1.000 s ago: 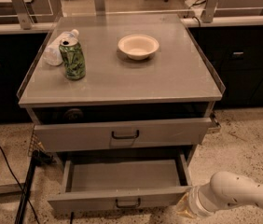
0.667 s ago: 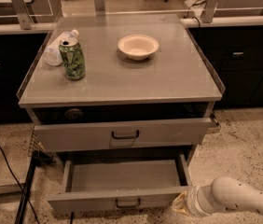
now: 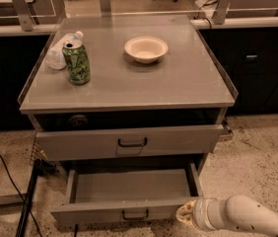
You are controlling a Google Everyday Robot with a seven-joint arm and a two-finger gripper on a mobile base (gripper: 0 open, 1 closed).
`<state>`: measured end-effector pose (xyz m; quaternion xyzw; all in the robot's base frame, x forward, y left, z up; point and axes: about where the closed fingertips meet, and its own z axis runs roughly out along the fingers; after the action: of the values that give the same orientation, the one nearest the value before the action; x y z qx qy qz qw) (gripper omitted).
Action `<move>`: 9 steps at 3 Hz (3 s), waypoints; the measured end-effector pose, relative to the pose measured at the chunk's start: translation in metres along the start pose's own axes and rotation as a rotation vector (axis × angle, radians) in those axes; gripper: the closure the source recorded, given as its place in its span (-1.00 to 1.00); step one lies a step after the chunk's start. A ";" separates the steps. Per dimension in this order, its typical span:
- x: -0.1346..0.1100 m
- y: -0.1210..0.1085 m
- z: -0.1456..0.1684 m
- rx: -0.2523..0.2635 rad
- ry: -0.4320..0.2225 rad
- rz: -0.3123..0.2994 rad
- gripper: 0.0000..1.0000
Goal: Close middle drawer
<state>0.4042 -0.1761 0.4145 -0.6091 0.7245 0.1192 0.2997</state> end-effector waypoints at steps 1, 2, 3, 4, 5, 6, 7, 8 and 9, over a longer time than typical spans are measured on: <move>0.001 0.000 0.005 0.004 -0.009 -0.006 1.00; 0.001 -0.010 0.011 0.034 -0.033 -0.015 1.00; 0.000 -0.024 0.017 0.072 -0.063 -0.017 1.00; 0.000 -0.045 0.023 0.115 -0.090 -0.015 1.00; -0.005 -0.075 0.032 0.164 -0.108 -0.018 1.00; -0.009 -0.095 0.037 0.189 -0.111 -0.021 1.00; -0.016 -0.120 0.045 0.226 -0.115 -0.033 1.00; -0.022 -0.143 0.054 0.263 -0.115 -0.044 1.00; -0.024 -0.141 0.057 0.255 -0.104 -0.057 1.00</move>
Offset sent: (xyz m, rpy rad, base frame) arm 0.0276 0.0015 -0.0095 0.0456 -0.0938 -0.0119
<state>0.5573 -0.1585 0.4106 -0.5794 0.6997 0.0492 0.4151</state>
